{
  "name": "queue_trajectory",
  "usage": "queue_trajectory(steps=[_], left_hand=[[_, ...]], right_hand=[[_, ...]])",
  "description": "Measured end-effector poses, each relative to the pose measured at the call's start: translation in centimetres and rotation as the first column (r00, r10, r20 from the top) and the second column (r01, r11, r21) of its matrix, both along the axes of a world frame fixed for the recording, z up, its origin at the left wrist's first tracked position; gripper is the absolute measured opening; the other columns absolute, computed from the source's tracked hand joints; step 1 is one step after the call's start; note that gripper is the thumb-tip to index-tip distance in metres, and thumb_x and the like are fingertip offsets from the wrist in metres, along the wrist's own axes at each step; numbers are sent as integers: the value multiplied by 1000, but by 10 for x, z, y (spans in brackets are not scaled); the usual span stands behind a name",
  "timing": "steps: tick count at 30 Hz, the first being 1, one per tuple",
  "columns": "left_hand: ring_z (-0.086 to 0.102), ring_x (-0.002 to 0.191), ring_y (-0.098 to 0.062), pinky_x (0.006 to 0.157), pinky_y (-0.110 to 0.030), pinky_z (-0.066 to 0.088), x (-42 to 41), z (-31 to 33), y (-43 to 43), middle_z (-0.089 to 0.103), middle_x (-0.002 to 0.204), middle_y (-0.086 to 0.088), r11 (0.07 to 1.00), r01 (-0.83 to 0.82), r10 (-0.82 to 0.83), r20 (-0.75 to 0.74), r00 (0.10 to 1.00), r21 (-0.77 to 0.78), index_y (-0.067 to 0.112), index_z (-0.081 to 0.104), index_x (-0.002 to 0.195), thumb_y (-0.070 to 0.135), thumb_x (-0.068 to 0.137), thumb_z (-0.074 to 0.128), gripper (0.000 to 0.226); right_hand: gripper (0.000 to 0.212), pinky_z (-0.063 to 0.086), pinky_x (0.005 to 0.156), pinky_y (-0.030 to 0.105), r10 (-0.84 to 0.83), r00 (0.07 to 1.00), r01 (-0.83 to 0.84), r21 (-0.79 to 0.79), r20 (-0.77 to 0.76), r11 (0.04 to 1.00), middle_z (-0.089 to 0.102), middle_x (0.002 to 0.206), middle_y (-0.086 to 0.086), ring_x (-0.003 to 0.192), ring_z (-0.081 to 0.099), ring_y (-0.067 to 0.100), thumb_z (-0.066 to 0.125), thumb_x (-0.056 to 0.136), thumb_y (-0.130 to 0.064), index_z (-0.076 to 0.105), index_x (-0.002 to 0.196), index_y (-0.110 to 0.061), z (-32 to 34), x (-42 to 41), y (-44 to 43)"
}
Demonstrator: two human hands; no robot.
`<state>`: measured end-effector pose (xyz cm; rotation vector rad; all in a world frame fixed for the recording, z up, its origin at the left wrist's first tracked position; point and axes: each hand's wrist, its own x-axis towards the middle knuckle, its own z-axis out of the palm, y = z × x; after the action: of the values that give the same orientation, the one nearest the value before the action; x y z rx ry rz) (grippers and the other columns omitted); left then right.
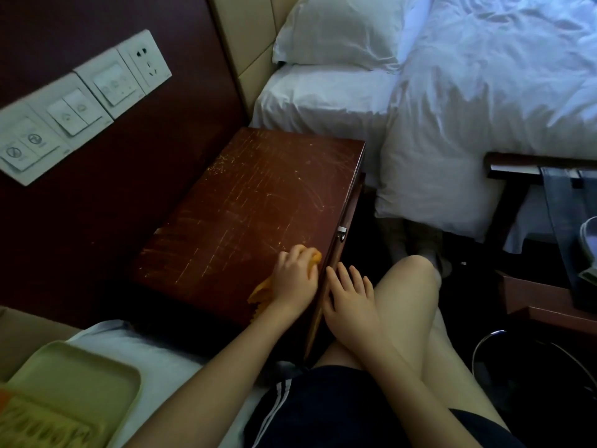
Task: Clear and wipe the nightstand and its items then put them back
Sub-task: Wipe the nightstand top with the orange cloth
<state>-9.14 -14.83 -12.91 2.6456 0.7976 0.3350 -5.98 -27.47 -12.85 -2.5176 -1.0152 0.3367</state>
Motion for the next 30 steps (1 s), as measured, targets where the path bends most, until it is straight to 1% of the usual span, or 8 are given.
queue_trajectory(steps=[3, 6, 10, 15, 21, 23, 26, 30], left_hand=[[42, 108, -18, 91, -25, 35, -24, -1, -12, 51, 126, 2, 991, 126, -126, 16, 992, -44, 20, 53, 128, 22, 92, 49, 37], [43, 106, -14, 87, -19, 33, -73, -4, -16, 52, 123, 5, 993, 98, -96, 38, 995, -59, 22, 55, 126, 21, 89, 54, 37], [46, 108, -18, 88, -25, 40, -126, -3, 15, 53, 123, 2, 991, -118, 119, 22, 993, -59, 22, 58, 123, 19, 88, 57, 34], [46, 106, -27, 89, -34, 39, -125, 7, 57, 54, 124, -6, 918, -394, 395, 33, 918, -43, 15, 60, 120, 15, 89, 55, 32], [49, 100, -23, 86, -29, 41, -128, 2, 39, 57, 118, -2, 999, -29, 29, 6, 1000, 36, 16, 60, 120, 13, 86, 59, 34], [51, 97, -22, 83, -27, 40, -144, 1, 44, 58, 115, -1, 998, 18, -18, 6, 1000, 62, 16, 61, 119, 13, 85, 60, 34], [52, 97, -28, 81, -34, 43, -168, 2, 72, 56, 117, -5, 984, -165, 165, 10, 986, 62, 14, 60, 117, 13, 87, 57, 30], [50, 102, -31, 79, -33, 39, -179, 9, 118, 53, 122, -9, 863, -504, 505, 28, 863, -24, 12, 59, 118, 14, 92, 50, 27]], right_hand=[[51, 1, 113, 34, -55, 998, 56, 73, -17, 996, 17, 155, 0, 143, 8, 20, 32, 99, -32, 23, 147, -22, 2, 2, 4], [50, 2, 112, 32, -75, 996, 80, 107, -57, 991, 20, 155, 0, 143, 11, 20, 33, 99, -32, 24, 147, -20, 3, 2, 8], [52, -2, 113, 32, 52, 998, -49, 73, -45, 996, 14, 156, 0, 143, 4, 18, 30, 100, -36, 18, 148, -23, 2, -8, 14], [54, -5, 113, 33, 217, 975, -218, 24, 40, 976, 6, 157, -2, 144, -2, 17, 30, 99, -39, 14, 149, -25, 2, -12, 18], [54, -6, 114, 33, 307, 946, -311, 24, 105, 950, 10, 157, -2, 144, 2, 19, 35, 98, -39, 20, 148, -26, 6, -22, 24], [54, -9, 112, 32, 355, 927, -359, 7, 116, 933, 9, 157, -2, 144, 1, 19, 34, 98, -39, 18, 148, -26, 7, -27, 29], [54, -10, 112, 33, 390, 912, -390, -27, 129, 920, 6, 157, -3, 144, -1, 19, 32, 98, -40, 15, 148, -26, 4, -32, 35], [54, -7, 113, 33, 399, 907, -400, -20, 135, 916, 10, 156, -3, 144, 3, 20, 34, 98, -38, 17, 148, -25, 5, -32, 40]])
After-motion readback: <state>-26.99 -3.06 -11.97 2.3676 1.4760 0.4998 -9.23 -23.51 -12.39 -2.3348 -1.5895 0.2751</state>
